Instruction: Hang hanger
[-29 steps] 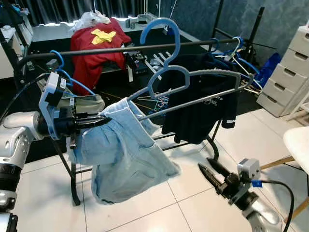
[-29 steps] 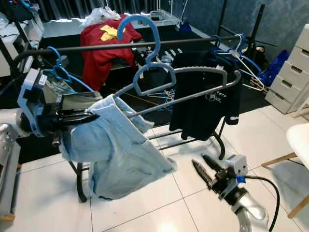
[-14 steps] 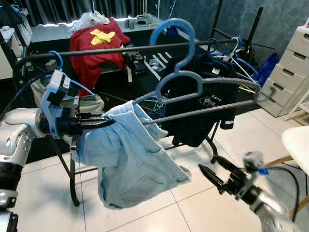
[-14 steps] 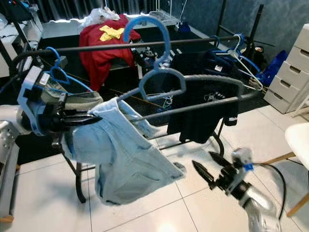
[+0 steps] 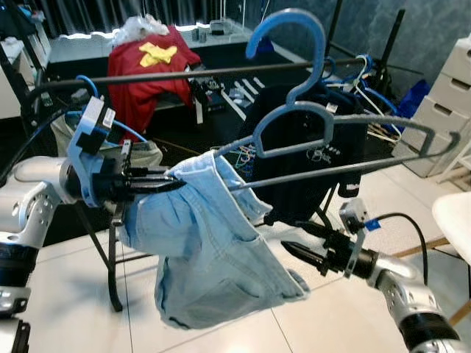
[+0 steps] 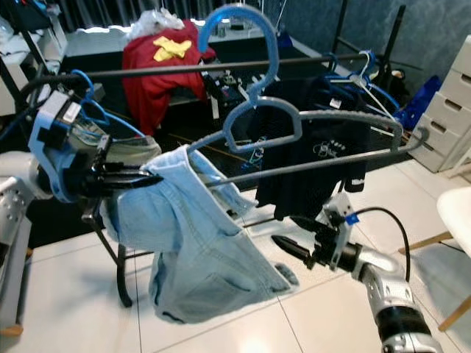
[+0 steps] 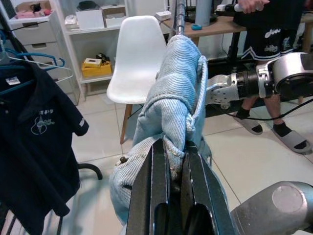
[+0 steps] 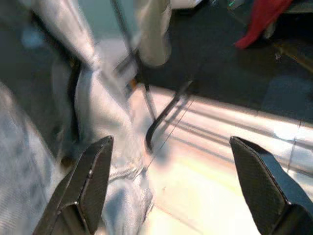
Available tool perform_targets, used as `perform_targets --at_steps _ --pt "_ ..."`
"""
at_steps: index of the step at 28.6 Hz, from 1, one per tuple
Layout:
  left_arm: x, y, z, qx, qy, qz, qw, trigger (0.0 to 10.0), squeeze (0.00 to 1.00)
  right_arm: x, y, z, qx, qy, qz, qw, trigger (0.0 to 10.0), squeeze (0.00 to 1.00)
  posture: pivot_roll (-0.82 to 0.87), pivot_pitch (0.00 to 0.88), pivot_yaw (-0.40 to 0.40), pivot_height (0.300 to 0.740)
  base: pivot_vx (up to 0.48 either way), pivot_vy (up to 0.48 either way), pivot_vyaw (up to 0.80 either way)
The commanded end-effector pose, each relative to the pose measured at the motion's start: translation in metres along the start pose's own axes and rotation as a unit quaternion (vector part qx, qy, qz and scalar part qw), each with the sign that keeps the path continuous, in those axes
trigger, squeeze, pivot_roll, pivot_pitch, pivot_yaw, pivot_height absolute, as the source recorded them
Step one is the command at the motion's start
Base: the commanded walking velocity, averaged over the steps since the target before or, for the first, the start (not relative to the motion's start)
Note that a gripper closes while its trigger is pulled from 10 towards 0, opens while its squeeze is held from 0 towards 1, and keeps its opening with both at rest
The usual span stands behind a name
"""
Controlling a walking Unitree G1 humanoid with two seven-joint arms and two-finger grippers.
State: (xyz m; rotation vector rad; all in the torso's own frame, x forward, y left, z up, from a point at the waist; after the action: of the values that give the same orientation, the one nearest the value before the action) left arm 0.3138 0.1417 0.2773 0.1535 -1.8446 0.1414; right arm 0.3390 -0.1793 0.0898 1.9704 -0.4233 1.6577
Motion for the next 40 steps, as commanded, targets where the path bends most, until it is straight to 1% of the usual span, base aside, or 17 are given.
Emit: perform_targets --at_steps 1,7,9,11,12,13,14,15,17,19,21,22,26,28,29,30,40 --pt "0.008 -0.004 0.002 -0.003 -0.008 0.019 1.0 0.0 0.0 -0.013 0.0 -0.009 0.037 0.002 -0.045 0.998 10.0 0.0 -0.16 0.119 -0.038 0.74 0.0 0.0 0.0" --pt "0.013 -0.004 0.003 0.005 -0.01 0.017 1.0 0.0 0.0 -0.011 0.006 -0.023 0.099 0.013 -0.057 0.993 10.0 0.0 -0.16 0.133 -0.045 0.74 0.0 0.0 0.0" --pt "0.013 -0.004 0.003 0.005 -0.01 0.017 1.0 0.0 0.0 -0.011 0.006 -0.023 0.099 0.013 -0.057 0.993 10.0 0.0 -0.16 0.133 -0.045 0.74 0.0 0.0 0.0" --pt "0.012 -0.003 0.002 0.012 -0.009 0.013 1.0 0.0 0.0 -0.013 0.015 -0.031 0.131 0.053 -0.079 0.987 10.0 0.0 -0.16 0.145 -0.039 0.74 0.0 0.0 0.0" --pt "0.011 -0.002 0.002 0.014 -0.007 0.012 1.0 0.0 0.0 -0.018 0.021 -0.031 0.139 0.089 -0.102 0.981 10.0 0.0 -0.16 0.147 -0.035 0.74 0.0 0.0 0.0" --pt "0.011 -0.002 0.002 0.014 -0.007 0.012 1.0 0.0 0.0 -0.018 0.021 -0.031 0.139 0.089 -0.102 0.981 10.0 0.0 -0.16 0.147 -0.035 0.74 0.0 0.0 0.0" --pt "0.01 -0.002 0.001 0.014 -0.006 0.012 1.0 0.0 0.0 -0.022 0.025 -0.031 0.143 0.119 -0.122 0.975 10.0 0.0 -0.17 0.149 -0.032 0.74 0.0 0.0 0.0" --pt "0.01 -0.003 0.001 0.015 -0.004 0.011 1.0 0.0 0.0 -0.026 0.028 -0.029 0.143 0.143 -0.138 0.97 10.0 0.0 -0.17 0.15 -0.031 0.74 0.0 0.0 0.0" --pt "0.01 -0.003 0.001 0.015 -0.004 0.011 1.0 0.0 0.0 -0.026 0.028 -0.029 0.143 0.143 -0.138 0.97 10.0 0.0 -0.17 0.15 -0.031 0.74 0.0 0.0 0.0" --pt "0.01 -0.006 0.001 0.014 -0.003 0.014 1.0 0.0 0.0 -0.036 0.032 -0.024 0.143 0.188 -0.177 0.955 10.0 0.0 -0.17 0.15 -0.025 0.74 0.0 0.0 0.0" --pt "0.011 -0.007 0.0 0.014 -0.003 0.015 1.0 0.0 0.0 -0.038 0.034 -0.023 0.144 0.197 -0.187 0.951 10.0 0.0 -0.17 0.15 -0.025 0.74 0.0 0.0 0.0" --pt "0.012 -0.007 0.0 0.015 -0.003 0.016 1.0 0.0 0.0 -0.036 0.032 -0.017 0.13 0.233 -0.195 0.944 10.0 0.0 -0.16 0.149 -0.024 0.74 0.0 0.0 0.0" --pt "0.013 -0.008 -0.001 0.019 -0.006 0.018 1.0 0.0 0.0 -0.025 0.023 -0.012 0.1 0.255 -0.157 0.949 10.0 0.0 -0.17 0.148 -0.022 0.74 0.0 0.0 0.0" --pt "0.014 -0.008 -0.001 0.02 -0.007 0.019 1.0 0.0 0.0 -0.016 0.015 -0.013 0.085 0.238 -0.116 0.961 10.0 0.0 -0.16 0.146 -0.024 0.74 0.0 0.0 0.0" --pt "0.014 -0.008 -0.001 0.02 -0.007 0.019 1.0 0.0 0.0 -0.016 0.015 -0.013 0.085 0.238 -0.116 0.961 10.0 0.0 -0.16 0.146 -0.024 0.74 0.0 0.0 0.0" --pt "0.014 -0.008 -0.002 0.021 -0.008 0.02 1.0 0.0 0.0 -0.014 0.008 -0.018 0.091 0.228 -0.09 0.965 10.0 0.0 -0.16 0.14 -0.025 0.74 0.0 0.0 0.0" --pt "0.014 -0.008 -0.002 0.021 -0.008 0.021 1.0 0.0 0.0 -0.011 -0.004 -0.024 0.101 0.238 -0.065 0.964 10.0 0.0 -0.16 0.133 -0.022 0.74 0.0 0.0 0.0"
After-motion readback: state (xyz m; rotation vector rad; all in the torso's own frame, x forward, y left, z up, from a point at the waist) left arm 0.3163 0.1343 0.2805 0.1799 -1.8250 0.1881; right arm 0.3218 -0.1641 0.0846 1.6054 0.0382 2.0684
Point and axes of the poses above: a point about 5 cm out from each wrist's last joint towards the gripper, its own y axis pointing back from the gripper into the wrist, its own x axis along the axis of the wrist's last joint, z = x × y, the point moved 6 cm from there along -y, pointing out of the wrist towards the gripper
